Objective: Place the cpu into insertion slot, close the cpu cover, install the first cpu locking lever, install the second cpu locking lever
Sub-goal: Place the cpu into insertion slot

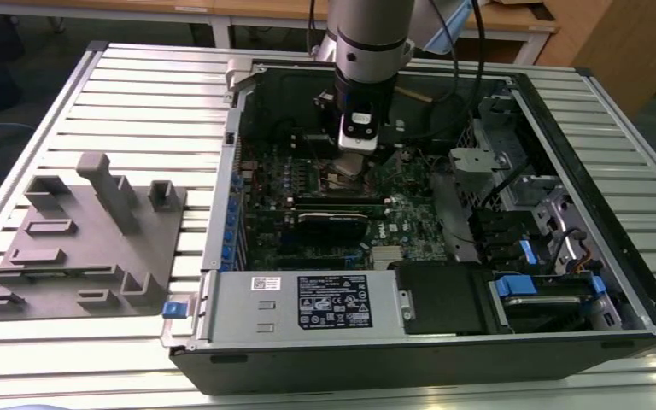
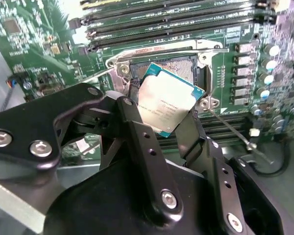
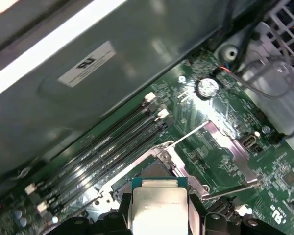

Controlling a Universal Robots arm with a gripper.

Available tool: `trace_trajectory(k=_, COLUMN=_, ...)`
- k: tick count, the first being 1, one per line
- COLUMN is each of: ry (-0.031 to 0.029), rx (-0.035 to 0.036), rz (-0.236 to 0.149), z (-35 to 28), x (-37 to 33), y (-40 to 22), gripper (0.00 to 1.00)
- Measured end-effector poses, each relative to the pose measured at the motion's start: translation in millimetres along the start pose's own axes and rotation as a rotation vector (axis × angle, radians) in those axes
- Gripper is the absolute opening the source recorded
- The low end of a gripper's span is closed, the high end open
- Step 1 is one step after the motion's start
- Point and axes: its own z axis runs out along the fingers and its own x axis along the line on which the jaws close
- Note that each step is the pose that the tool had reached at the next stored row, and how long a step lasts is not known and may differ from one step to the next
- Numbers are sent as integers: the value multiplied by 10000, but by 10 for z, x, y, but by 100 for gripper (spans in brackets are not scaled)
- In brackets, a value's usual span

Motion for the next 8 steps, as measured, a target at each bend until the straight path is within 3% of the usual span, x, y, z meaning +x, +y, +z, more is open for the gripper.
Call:
trace_trajectory(k=6, ry=-96, rx=-9, rz=1074, z=6, x=0, y=-1, gripper=54)
trace_trajectory(k=8, ry=-99, rx=-9, rz=1110, z=6, x=0, y=-1, gripper=54)
